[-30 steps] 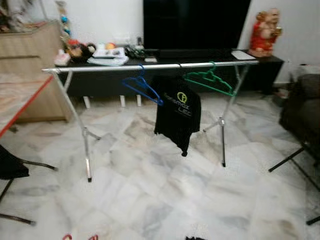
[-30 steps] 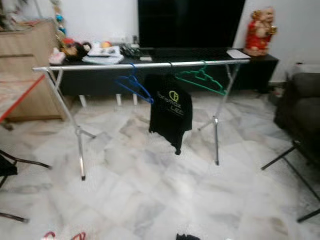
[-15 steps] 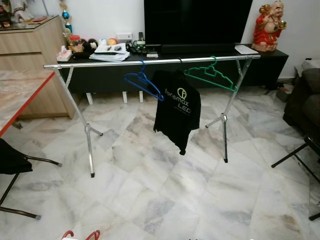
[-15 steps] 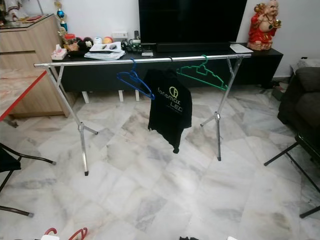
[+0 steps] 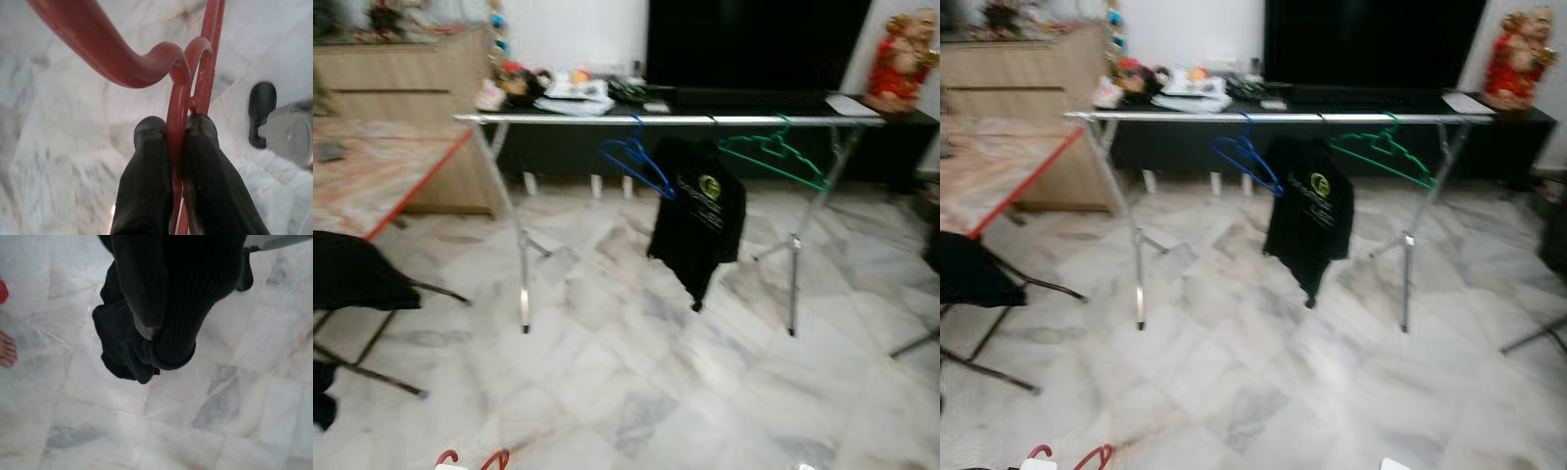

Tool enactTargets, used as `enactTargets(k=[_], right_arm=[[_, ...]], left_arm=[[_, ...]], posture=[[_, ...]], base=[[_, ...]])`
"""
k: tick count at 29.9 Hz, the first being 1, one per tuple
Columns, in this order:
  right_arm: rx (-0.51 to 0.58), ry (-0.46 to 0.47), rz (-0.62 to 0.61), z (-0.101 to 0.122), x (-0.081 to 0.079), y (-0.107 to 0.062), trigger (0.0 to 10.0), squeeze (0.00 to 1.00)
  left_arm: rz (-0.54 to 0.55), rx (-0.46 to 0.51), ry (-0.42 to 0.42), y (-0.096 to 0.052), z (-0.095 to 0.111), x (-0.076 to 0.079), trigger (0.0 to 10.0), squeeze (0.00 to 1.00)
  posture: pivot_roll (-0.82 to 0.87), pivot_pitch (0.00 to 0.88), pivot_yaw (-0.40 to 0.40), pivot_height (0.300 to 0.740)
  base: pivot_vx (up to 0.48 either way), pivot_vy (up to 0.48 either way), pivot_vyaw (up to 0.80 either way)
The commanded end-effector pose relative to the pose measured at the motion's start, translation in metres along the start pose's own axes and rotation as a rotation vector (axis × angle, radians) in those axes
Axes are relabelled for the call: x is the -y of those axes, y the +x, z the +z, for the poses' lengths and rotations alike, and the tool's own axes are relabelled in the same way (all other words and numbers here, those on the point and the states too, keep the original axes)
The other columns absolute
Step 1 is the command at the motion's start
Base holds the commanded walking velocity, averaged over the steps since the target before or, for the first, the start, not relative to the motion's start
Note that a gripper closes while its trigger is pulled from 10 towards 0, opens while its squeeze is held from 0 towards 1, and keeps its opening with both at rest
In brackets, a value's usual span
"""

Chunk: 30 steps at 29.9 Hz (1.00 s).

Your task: Hang hanger

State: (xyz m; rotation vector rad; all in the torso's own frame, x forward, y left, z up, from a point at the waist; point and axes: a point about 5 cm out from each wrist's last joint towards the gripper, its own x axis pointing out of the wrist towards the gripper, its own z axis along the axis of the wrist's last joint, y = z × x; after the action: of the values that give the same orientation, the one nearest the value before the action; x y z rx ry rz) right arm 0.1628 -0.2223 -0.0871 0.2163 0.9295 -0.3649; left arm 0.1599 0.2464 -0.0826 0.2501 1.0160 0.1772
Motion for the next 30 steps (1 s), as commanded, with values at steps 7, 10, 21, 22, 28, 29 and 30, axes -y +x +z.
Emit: enactTargets(k=[7,10,21,22,28,29,30], right_arm=[[0.011,0.023,0.005,0.0024,-0.0048,0.0006,10.0,0.0],[0.01,0.024,0.005,0.0021,-0.0051,0.0005,10.0,0.0],[0.003,0.014,0.009,0.0011,-0.0057,0.0005,10.0,0.0],[0.002,0.012,0.009,0.0011,-0.0056,0.0005,10.0,0.0],[0.004,0.011,0.011,0.0014,-0.0057,0.0005,10.0,0.0],[0.005,0.011,0.012,0.0015,-0.0058,0.0005,10.0,0.0],[0.005,0.011,0.012,0.0016,-0.0058,0.0005,10.0,0.0]], left_arm=[[-0.001,-0.009,0.02,-0.0005,-0.0036,-0.0028,10.0,0.0],[-0.002,-0.01,0.022,-0.0005,-0.0037,-0.003,10.0,0.0],[0.001,0.005,0.011,0.0,-0.0003,-0.0037,10.0,0.0],[0.002,0.006,0.011,0.0,0.0,-0.0037,10.0,0.0],[0.003,0.007,0.014,0.0002,0.001,-0.0043,10.0,0.0],[0.004,0.006,0.013,0.0002,0.0009,-0.0044,10.0,0.0],[0.004,0.005,0.013,0.0002,0.0009,-0.0044,10.0,0.0]], posture=[[-0.02,0.0,0.003,0.74],[-0.02,0.0,0.005,0.74],[0.05,0.0,-0.019,0.74],[0.05,0.0,-0.022,0.74],[0.06,0.0,-0.028,0.74],[0.06,0.0,-0.031,0.74],[0.06,0.0,-0.031,0.74]], base=[[0.0,0.0,0.11],[0.0,0.0,0.0],[0.0,0.0,0.0],[0.0,0.0,0.0],[0.0,0.0,0.0],[0.0,0.0,0.0],[0.0,0.0,0.0]])
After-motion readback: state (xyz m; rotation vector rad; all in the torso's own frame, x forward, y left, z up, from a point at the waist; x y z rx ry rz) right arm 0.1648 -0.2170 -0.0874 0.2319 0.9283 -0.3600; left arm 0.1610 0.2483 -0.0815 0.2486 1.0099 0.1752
